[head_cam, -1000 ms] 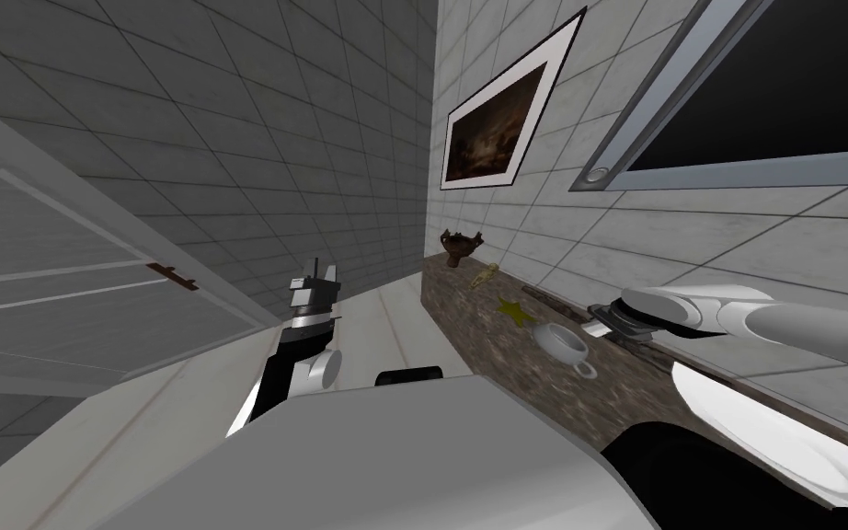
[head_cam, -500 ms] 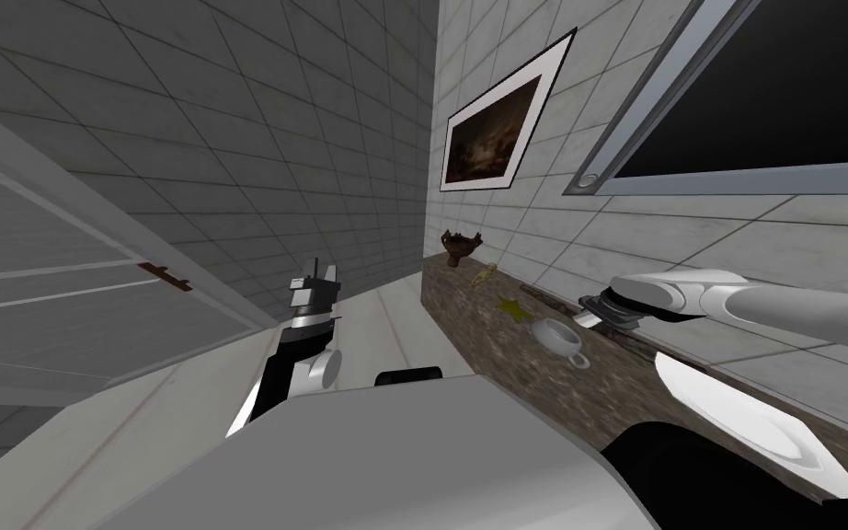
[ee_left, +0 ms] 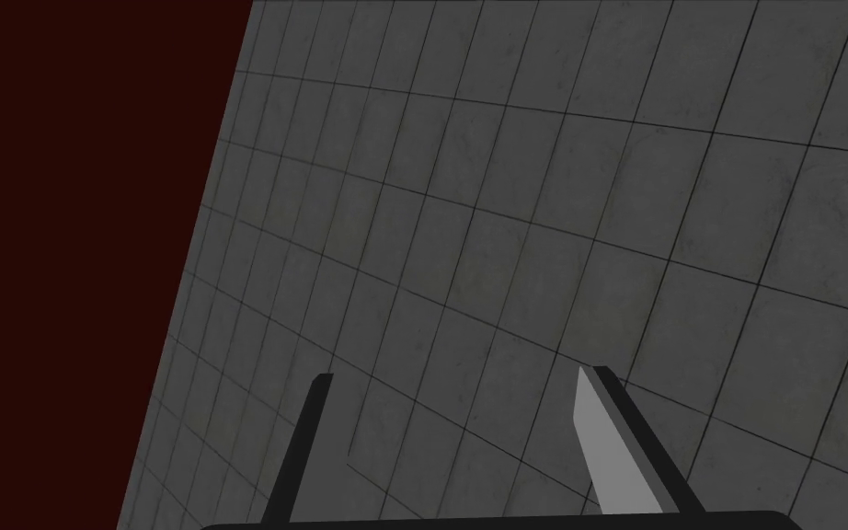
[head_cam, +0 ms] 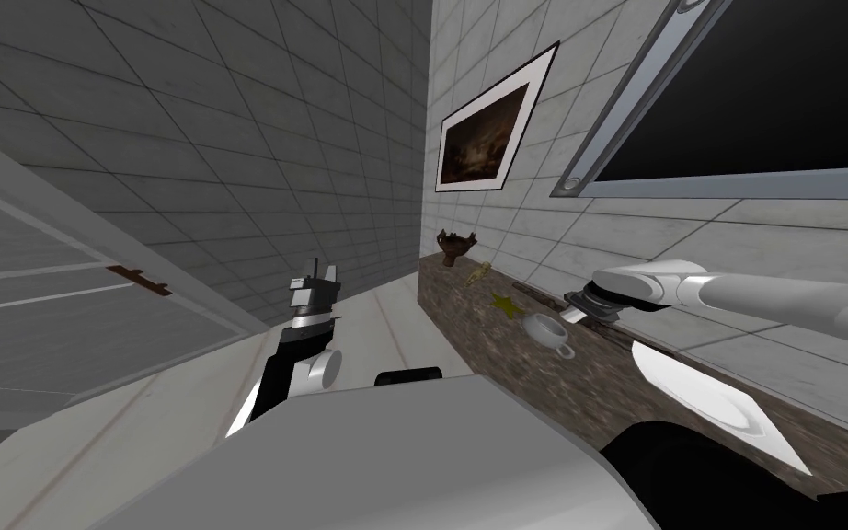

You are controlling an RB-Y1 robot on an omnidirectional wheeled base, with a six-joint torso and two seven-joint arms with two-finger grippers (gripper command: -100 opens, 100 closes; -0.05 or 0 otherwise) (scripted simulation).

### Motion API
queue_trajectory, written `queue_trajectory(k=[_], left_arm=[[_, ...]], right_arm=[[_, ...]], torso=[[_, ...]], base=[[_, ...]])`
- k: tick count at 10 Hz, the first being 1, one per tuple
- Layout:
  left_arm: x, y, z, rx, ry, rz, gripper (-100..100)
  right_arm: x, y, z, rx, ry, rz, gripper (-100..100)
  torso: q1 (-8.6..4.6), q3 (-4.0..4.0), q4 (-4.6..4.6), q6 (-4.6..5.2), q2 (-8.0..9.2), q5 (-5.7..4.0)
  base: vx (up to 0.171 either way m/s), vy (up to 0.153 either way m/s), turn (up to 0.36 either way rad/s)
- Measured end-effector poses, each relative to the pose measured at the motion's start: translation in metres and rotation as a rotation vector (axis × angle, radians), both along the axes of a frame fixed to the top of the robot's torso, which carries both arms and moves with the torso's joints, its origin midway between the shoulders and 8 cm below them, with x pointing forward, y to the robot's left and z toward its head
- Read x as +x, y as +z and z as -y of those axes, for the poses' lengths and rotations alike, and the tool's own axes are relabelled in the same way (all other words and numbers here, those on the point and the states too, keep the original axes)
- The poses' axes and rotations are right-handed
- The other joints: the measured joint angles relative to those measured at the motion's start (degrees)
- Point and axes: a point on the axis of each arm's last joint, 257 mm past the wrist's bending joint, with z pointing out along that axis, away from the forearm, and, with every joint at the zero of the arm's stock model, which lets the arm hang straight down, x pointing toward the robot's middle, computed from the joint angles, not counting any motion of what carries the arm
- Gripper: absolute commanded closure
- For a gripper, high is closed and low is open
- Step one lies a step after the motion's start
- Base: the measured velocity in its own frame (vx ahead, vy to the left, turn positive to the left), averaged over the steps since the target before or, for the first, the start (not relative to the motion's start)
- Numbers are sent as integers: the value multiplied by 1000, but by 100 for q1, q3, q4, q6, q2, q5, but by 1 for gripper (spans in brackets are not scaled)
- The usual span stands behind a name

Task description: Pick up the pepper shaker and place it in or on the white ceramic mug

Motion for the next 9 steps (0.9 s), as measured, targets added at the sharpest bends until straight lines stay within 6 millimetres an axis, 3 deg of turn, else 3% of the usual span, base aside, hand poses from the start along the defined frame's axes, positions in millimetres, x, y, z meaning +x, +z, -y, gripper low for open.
queue_trajectory(k=[1,3,4,8,9], left_arm=[[0,0,0,0,0,0,0],[0,0,0,0,0,0,0],[0,0,0,0,0,0,0],[0,0,0,0,0,0,0],[0,0,0,0,0,0,0]], right_arm=[[4,0,-12,8,21,-14,100],[6,-1,-17,15,27,-35,100],[7,-1,-17,15,29,-35,-100],[7,-1,-17,15,29,-35,-100],[7,-1,-17,15,29,-35,0]], torso=[[-1,0,0,-1,0,2],[8,-5,-2,-3,-7,2],[12,-4,-1,-1,-8,4],[14,-4,-1,-1,-7,5],[14,-4,-1,-1,-7,5]], base=[[-8,-33,-25],[-2,-5,2],[0,0,0],[0,0,0],[0,0,0]])
